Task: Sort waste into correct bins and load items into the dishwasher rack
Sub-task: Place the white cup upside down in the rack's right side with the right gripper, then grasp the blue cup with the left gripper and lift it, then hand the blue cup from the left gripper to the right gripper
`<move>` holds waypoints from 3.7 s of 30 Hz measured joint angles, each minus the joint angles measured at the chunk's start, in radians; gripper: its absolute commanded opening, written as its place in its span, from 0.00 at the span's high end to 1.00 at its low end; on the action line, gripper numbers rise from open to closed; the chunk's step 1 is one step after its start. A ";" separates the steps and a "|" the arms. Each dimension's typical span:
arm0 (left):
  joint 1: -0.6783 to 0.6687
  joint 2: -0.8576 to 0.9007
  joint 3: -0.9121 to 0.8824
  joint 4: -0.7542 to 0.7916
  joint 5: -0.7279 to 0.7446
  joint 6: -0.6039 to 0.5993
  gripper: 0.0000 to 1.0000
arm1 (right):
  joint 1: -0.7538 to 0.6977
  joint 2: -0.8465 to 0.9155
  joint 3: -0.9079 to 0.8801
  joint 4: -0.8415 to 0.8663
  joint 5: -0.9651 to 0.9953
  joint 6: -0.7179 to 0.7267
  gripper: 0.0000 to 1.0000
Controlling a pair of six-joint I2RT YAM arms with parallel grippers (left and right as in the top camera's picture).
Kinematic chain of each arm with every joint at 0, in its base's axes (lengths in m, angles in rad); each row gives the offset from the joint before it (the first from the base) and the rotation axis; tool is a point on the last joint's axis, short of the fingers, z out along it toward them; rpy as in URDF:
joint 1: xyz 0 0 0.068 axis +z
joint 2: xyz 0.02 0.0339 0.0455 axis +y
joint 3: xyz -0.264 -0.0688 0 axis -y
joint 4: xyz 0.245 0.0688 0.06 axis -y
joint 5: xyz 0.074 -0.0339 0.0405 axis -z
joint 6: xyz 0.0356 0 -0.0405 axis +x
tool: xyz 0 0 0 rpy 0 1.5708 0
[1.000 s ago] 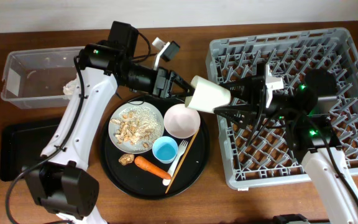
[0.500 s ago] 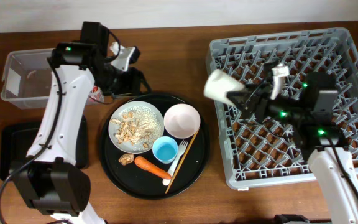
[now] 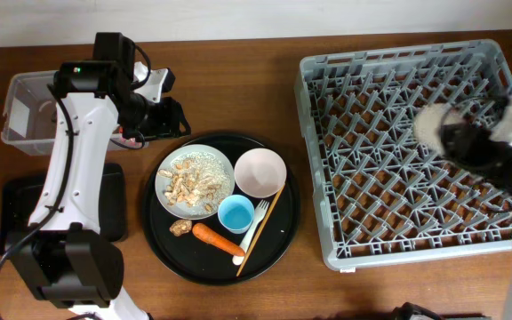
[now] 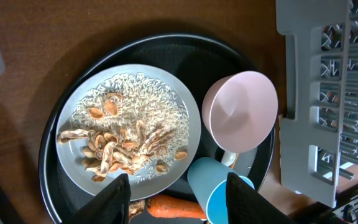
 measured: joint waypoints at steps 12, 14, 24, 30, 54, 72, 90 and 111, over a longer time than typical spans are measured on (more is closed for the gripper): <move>0.000 0.000 0.000 0.000 0.000 0.000 0.51 | -0.099 0.208 0.025 -0.051 0.573 0.064 0.66; 0.000 0.000 0.000 0.000 0.000 0.000 0.51 | -0.099 0.259 0.025 -0.055 0.598 0.072 0.67; -0.003 0.000 0.000 0.000 -0.003 0.000 0.46 | -0.100 0.427 0.026 -0.068 0.605 0.088 0.01; -0.023 0.000 0.000 -0.007 -0.003 0.000 0.41 | -0.100 0.422 0.115 -0.156 0.481 0.088 0.01; -0.276 0.000 -0.304 -0.145 -0.071 -0.004 0.47 | 0.201 0.367 0.299 -0.543 0.019 -0.147 0.03; -0.290 0.000 -0.478 0.062 -0.082 -0.018 1.00 | 0.201 0.367 0.299 -0.548 0.036 -0.145 0.04; -0.178 -0.068 -0.311 -0.015 0.078 0.052 1.00 | 0.202 0.367 0.299 -0.529 0.020 -0.161 0.02; -0.152 -0.147 -0.262 0.503 1.069 0.130 1.00 | 0.460 0.367 0.299 -0.382 -0.896 -0.932 0.01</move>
